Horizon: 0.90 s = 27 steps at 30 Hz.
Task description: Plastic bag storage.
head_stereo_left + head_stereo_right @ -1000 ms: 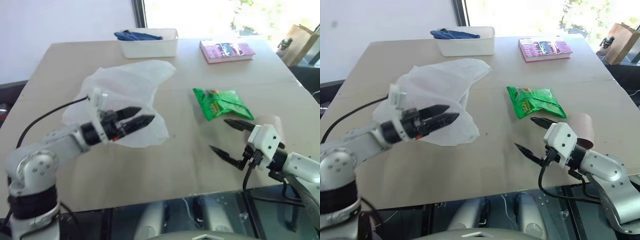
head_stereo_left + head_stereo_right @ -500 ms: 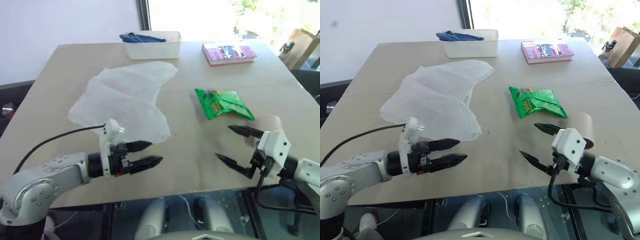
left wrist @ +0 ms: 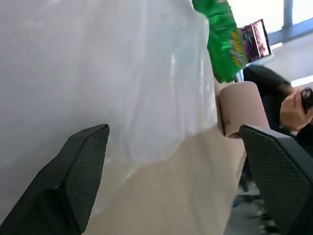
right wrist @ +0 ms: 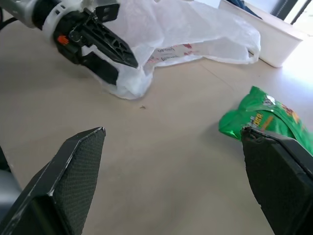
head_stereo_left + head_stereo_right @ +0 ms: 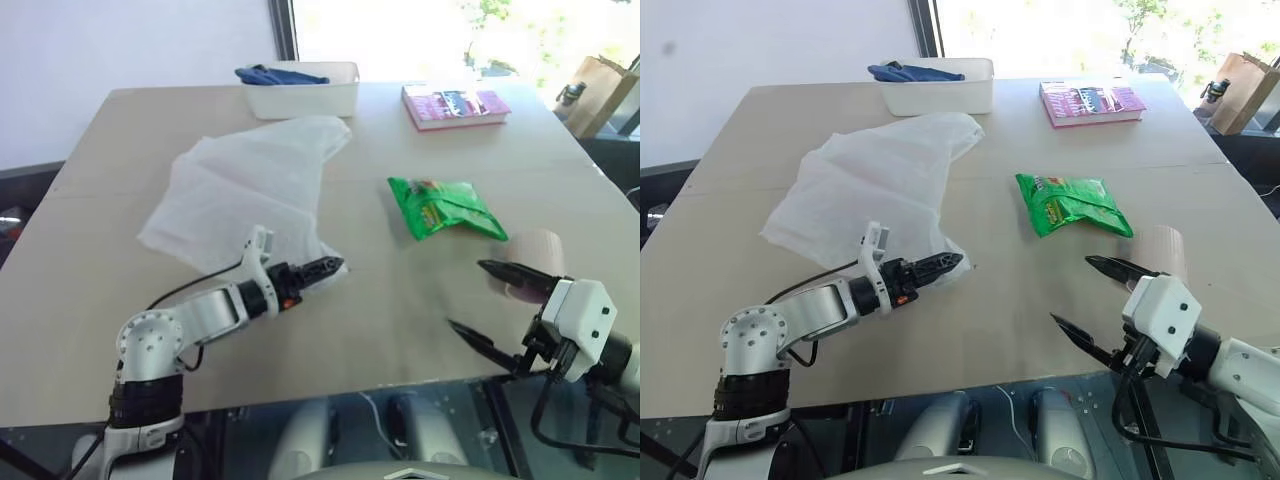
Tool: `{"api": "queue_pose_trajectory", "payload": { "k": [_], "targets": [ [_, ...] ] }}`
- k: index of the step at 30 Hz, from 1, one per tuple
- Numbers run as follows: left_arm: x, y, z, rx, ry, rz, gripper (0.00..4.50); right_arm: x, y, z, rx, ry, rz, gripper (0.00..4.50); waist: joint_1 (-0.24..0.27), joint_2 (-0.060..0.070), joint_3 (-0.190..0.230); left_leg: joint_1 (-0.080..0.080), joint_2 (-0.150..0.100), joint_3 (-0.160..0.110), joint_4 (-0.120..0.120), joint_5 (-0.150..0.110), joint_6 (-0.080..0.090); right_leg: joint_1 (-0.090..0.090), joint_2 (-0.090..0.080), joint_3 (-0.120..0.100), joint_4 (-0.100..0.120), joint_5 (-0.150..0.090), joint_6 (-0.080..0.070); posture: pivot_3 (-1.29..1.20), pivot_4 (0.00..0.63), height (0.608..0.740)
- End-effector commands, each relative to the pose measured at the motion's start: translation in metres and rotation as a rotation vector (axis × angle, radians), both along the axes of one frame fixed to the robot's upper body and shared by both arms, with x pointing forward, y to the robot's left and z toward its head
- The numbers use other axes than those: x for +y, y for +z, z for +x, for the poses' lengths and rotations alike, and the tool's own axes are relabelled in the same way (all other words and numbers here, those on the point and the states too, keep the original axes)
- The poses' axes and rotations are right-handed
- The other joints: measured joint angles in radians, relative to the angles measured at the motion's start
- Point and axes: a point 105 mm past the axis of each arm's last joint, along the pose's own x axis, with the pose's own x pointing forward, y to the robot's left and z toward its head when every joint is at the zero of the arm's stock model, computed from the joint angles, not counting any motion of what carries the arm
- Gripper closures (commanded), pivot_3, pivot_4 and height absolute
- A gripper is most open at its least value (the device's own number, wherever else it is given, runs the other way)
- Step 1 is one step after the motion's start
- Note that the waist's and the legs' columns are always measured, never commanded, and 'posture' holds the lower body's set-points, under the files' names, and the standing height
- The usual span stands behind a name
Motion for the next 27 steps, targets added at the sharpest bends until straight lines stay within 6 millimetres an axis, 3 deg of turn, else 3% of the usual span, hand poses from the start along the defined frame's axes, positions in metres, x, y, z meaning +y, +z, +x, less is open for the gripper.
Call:
{"api": "queue_pose_trajectory", "payload": {
  "k": [1, 5, 10, 16, 27],
  "targets": [
    [-0.011, 0.023, -0.016, -0.326, -0.157, 0.293, 0.06, 0.002, 0.011, -0.004, -0.046, 0.001, -0.002, 0.0, 0.002, 0.0, 0.0, -0.001, -0.001, 0.0, 0.0, 0.001, -0.002, -0.001, 0.0, 0.0, 0.0, -0.001, -0.002, 0.0, 0.15, 0.74],
    [-0.012, 0.021, -0.013, -0.521, -0.189, 0.484, 0.06, 0.005, 0.011, -0.003, -0.045, 0.005, 0.005, 0.0, 0.006, 0.007, -0.004, 0.002, -0.003, 0.003, -0.001, 0.001, -0.002, 0.002, -0.001, 0.002, -0.002, -0.002, -0.004, 0.0, 0.15, 0.74],
    [-0.006, 0.009, 0.002, -0.644, -0.182, 0.701, 0.06, 0.006, 0.011, -0.003, -0.035, 0.023, 0.005, 0.0, 0.004, 0.006, -0.004, 0.002, -0.001, 0.002, -0.001, -0.001, 0.001, 0.003, 0.0, 0.001, -0.002, -0.003, -0.004, 0.0, 0.15, 0.74],
    [-0.013, 0.007, 0.013, -0.736, -0.207, 0.735, 0.06, -0.002, 0.009, -0.014, 0.009, 0.023, -0.015, 0.0, 0.006, 0.006, -0.004, 0.001, -0.001, 0.002, -0.001, -0.002, 0.003, 0.003, 0.0, 0.001, -0.002, -0.003, -0.004, 0.0, 0.15, 0.74],
    [-0.025, -0.001, 0.038, -0.741, -0.239, 0.724, 0.06, -0.03, 0.004, -0.04, 0.061, -0.063, -0.058, 0.0, 0.004, 0.005, -0.004, 0.002, 0.0, 0.002, 0.0, -0.003, 0.005, 0.003, 0.0, 0.0, -0.002, -0.004, 0.003, 0.0, 0.15, 0.74]
  ]
}}
